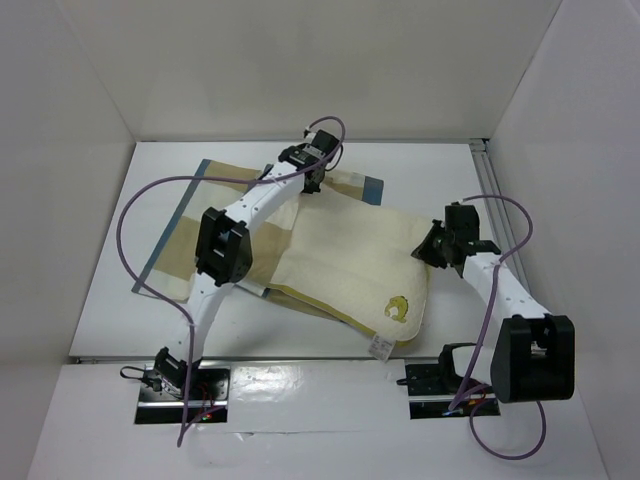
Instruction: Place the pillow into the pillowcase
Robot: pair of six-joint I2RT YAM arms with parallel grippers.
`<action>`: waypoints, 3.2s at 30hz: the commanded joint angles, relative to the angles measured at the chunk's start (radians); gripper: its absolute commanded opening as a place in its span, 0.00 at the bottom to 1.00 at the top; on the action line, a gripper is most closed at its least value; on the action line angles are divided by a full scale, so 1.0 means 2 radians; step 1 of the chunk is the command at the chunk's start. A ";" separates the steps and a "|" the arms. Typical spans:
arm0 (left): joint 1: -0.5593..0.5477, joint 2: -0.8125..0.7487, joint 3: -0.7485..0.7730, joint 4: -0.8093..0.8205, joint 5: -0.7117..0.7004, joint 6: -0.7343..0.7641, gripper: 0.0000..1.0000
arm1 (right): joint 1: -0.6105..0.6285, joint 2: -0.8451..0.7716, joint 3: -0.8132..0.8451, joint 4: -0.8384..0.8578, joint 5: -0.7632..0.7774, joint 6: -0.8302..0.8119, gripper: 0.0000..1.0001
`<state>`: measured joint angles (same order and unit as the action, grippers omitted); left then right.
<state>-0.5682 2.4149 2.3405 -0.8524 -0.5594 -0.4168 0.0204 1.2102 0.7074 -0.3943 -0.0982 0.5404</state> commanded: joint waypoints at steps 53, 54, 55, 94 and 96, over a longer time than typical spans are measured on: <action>-0.027 -0.167 -0.138 -0.052 0.212 -0.038 0.83 | 0.250 0.019 0.204 -0.077 0.175 -0.042 0.85; -0.027 -0.158 -0.113 -0.062 0.211 -0.038 0.83 | 0.222 0.051 0.213 -0.077 0.152 -0.046 0.81; -0.027 -0.151 -0.103 -0.081 0.211 -0.043 0.83 | 0.209 0.064 0.213 -0.072 0.144 -0.046 0.73; -0.031 -0.221 -0.313 -0.042 0.201 -0.092 1.00 | 0.202 0.324 0.289 0.065 0.046 -0.175 1.00; -0.031 -0.212 -0.313 -0.042 0.211 -0.092 1.00 | 0.202 0.343 0.301 0.071 0.060 -0.190 1.00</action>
<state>-0.6254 1.9491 1.7222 -0.9455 -0.1715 -0.5877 0.4355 1.8732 1.2346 -0.3382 0.0040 0.2295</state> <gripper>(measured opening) 0.997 0.994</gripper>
